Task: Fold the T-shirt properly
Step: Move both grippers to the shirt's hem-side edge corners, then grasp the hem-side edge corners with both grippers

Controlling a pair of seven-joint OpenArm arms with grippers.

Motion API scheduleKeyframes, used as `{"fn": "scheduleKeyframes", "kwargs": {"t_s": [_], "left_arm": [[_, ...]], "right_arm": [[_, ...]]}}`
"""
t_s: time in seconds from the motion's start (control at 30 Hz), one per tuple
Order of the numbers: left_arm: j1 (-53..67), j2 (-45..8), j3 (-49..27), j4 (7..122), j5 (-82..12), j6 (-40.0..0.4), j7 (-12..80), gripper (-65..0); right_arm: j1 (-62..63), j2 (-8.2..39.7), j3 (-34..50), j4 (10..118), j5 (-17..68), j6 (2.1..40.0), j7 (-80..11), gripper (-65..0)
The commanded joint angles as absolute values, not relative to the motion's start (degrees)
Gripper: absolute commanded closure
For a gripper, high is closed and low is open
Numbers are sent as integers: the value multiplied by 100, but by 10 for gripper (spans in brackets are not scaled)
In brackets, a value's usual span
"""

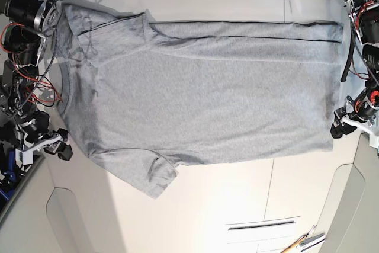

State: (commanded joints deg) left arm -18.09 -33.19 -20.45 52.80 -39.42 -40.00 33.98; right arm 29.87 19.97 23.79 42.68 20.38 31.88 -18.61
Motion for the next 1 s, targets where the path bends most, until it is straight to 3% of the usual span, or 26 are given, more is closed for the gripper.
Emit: {"fn": "scheduleKeyframes", "kwargs": {"t_s": [0.33, 0.73, 1.0], "left_arm": [[-2237, -3301, -2036, 4023, -3701, -4000, 2974, -409], [-2239, -2757, -2014, 3997, -3743, -4000, 2995, -409], [-2246, -2650, -2014, 3997, -3741, -4000, 2961, -409]], "right_arm": [[2995, 1999, 2381, 3699, 1671, 3173, -1514, -339], [2995, 1949, 2379, 3623, 1673, 3197, -1522, -339], [2998, 1601, 2169, 3623, 1693, 3291, -1522, -339]]}}
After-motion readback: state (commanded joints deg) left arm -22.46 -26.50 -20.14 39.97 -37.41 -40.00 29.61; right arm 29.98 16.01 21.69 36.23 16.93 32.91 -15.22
